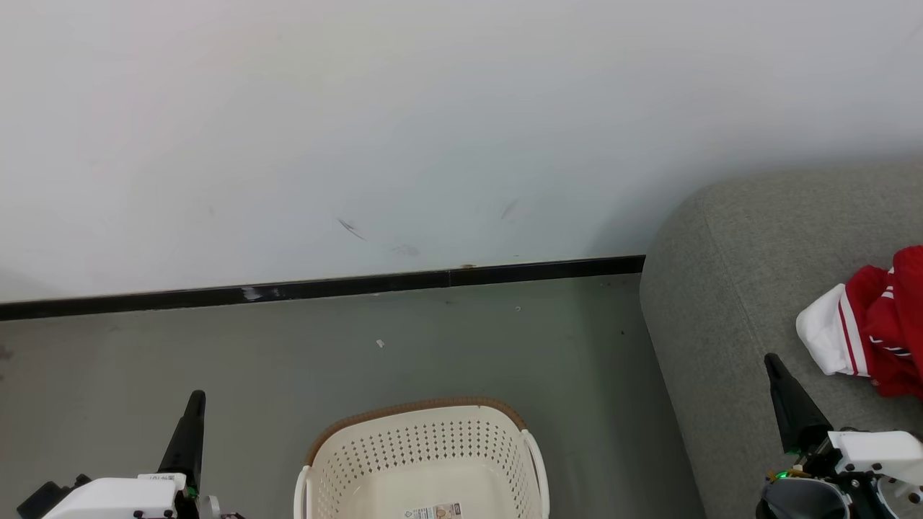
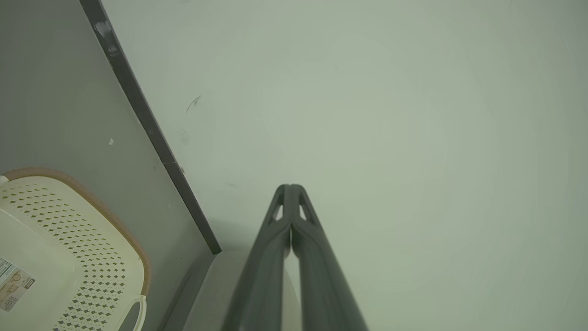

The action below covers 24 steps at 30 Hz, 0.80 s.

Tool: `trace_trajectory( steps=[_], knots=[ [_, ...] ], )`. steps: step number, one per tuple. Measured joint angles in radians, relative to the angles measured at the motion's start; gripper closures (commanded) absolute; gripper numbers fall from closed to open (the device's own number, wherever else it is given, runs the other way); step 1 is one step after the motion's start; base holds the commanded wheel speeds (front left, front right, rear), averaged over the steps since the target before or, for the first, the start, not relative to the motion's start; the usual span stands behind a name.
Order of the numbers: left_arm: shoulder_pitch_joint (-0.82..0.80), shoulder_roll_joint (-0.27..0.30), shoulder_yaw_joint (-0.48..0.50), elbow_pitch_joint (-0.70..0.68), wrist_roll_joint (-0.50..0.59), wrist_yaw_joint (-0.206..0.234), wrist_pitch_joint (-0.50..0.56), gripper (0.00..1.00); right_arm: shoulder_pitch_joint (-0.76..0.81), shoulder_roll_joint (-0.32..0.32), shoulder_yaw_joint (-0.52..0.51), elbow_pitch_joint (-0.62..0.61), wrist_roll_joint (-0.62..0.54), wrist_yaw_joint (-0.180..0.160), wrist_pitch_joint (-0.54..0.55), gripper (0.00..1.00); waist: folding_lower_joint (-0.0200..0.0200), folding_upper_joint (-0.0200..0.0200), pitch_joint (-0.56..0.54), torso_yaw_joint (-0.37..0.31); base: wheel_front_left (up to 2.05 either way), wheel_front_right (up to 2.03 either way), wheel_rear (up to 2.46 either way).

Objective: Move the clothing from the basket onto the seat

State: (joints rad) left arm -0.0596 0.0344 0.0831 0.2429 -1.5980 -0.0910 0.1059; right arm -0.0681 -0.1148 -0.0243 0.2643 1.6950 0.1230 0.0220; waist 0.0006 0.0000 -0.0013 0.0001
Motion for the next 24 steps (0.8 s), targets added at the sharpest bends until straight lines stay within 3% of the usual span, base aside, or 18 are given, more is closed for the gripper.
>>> trace_trajectory(
  steps=[24],
  knots=[
    [0.000, 0.000, 0.000, 0.000, -0.001, 0.000, 0.000, 1.00, 0.000, 0.000, 0.000, 0.003, 0.001, 0.000, 0.000, 1.00, -0.0002, 0.0000, 0.000, 0.000, 0.00, 0.00, 0.00]
  ],
)
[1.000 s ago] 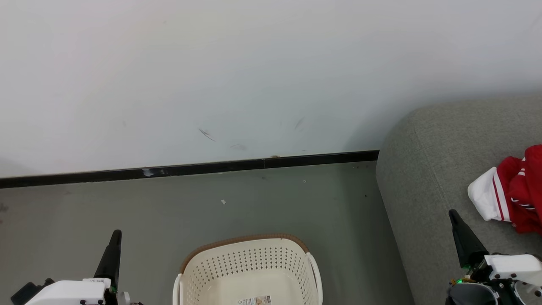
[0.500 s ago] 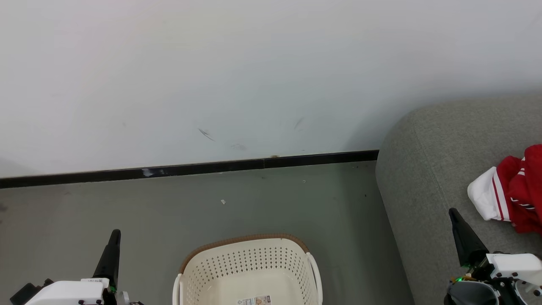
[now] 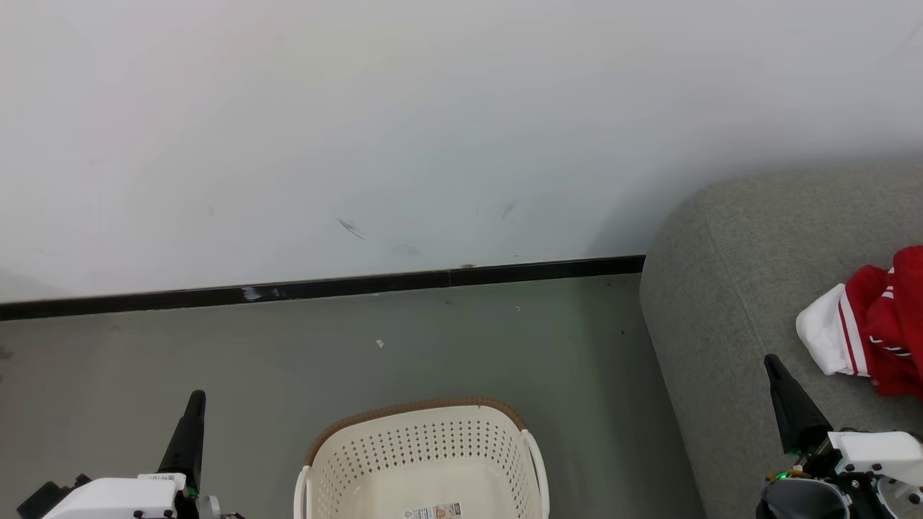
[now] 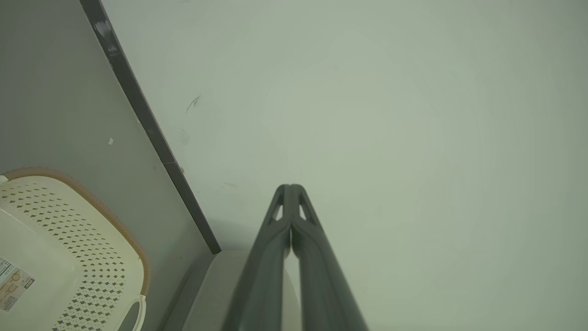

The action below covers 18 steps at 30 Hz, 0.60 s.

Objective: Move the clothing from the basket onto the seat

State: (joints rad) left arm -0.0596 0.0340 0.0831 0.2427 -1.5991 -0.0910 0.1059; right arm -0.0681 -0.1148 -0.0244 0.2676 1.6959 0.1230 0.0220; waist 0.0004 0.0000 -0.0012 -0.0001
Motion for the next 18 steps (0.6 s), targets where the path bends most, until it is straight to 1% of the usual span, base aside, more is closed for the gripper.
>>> trace_trajectory(
  steps=[18],
  knots=[
    [0.000, 0.000, 0.000, 0.000, 0.000, 0.000, 0.000, 1.00, 0.000, 0.000, 0.000, 0.000, 0.000, 0.000, 0.000, 1.00, -0.0001, 0.0000, 0.000, 0.000, 0.00, 0.00, 0.00]
  ],
)
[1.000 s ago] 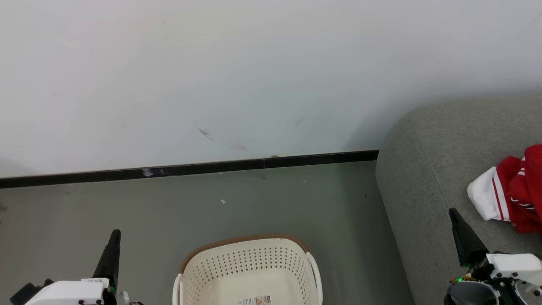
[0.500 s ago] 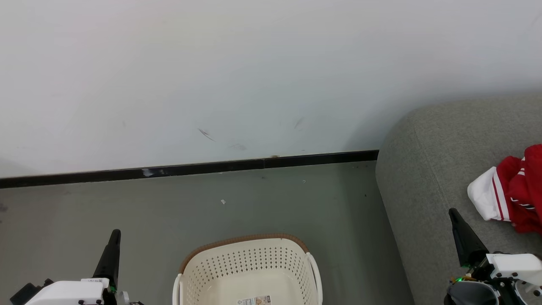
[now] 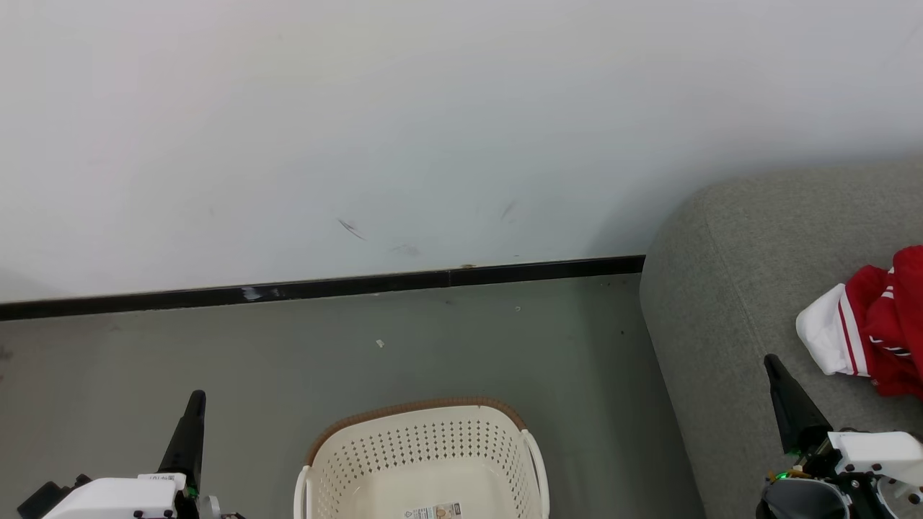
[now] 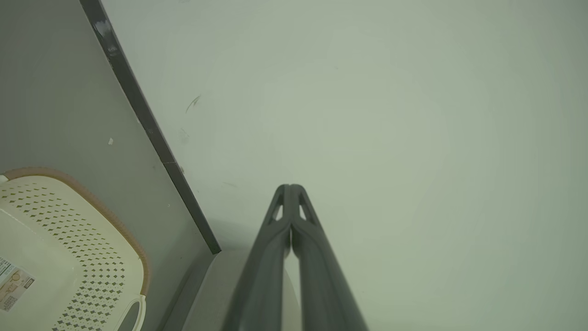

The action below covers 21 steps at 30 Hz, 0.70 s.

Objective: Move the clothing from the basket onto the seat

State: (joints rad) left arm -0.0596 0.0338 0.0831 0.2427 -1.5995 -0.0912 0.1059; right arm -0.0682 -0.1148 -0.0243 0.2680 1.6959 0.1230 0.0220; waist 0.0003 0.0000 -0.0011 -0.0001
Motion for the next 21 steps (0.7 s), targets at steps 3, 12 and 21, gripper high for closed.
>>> trace_trajectory(
  steps=[3, 12, 21],
  knots=[
    [0.000, 0.000, 0.000, 0.000, 0.000, 0.000, 0.000, 1.00, 0.000, 0.000, 0.000, 0.000, 0.000, 0.000, 0.000, 1.00, 0.0000, 0.0000, 0.000, 0.000, 0.00, 0.00, 0.00],
    [0.000, 0.000, 0.000, 0.000, -0.001, 0.000, 0.000, 1.00, 0.000, 0.000, 0.000, 0.000, 0.000, 0.000, 0.000, 1.00, 0.0000, 0.0000, 0.000, 0.000, 0.00, 0.00, 0.00],
    [0.000, 0.000, 0.000, 0.000, -0.001, 0.000, 0.000, 1.00, 0.000, 0.000, 0.000, 0.000, 0.000, 0.000, 0.000, 1.00, -0.0001, 0.0000, 0.000, 0.000, 0.00, 0.00, 0.00]
  ],
)
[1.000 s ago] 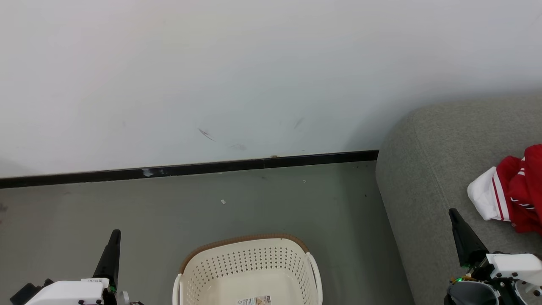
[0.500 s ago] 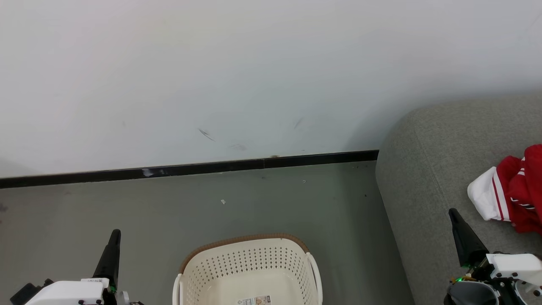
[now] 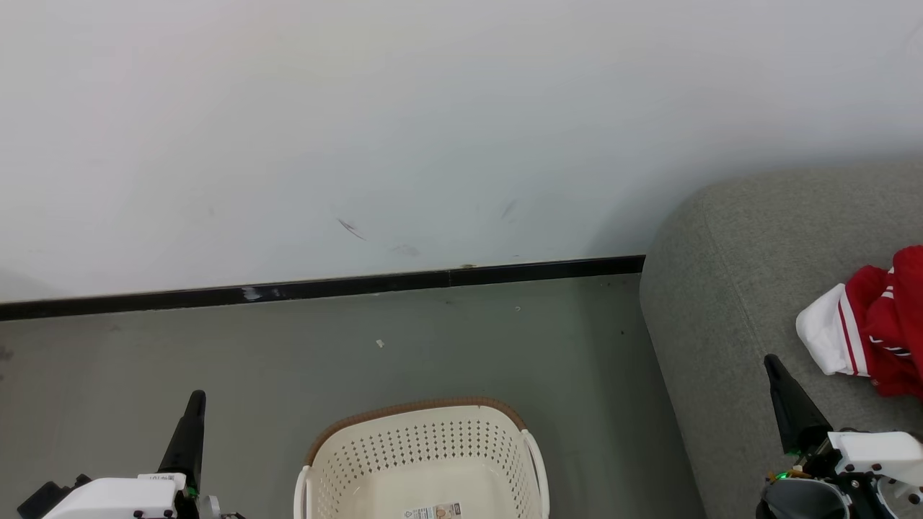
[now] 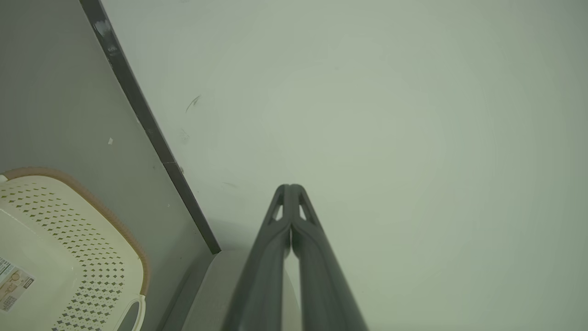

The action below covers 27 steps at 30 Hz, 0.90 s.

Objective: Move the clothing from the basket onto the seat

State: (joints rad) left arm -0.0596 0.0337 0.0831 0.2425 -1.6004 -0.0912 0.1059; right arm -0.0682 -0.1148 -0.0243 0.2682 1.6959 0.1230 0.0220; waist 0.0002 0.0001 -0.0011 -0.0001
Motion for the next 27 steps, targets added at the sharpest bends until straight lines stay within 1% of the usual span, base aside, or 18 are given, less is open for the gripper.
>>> trace_trajectory(
  steps=[27],
  knots=[
    [0.000, 0.000, 0.000, 0.000, 0.000, 0.000, 0.000, 1.00, 0.000, 0.000, 0.000, 0.000, 0.001, 0.000, 0.000, 1.00, 0.0000, 0.0000, 0.000, 0.000, 0.00, 0.00, 0.00]
  ],
)
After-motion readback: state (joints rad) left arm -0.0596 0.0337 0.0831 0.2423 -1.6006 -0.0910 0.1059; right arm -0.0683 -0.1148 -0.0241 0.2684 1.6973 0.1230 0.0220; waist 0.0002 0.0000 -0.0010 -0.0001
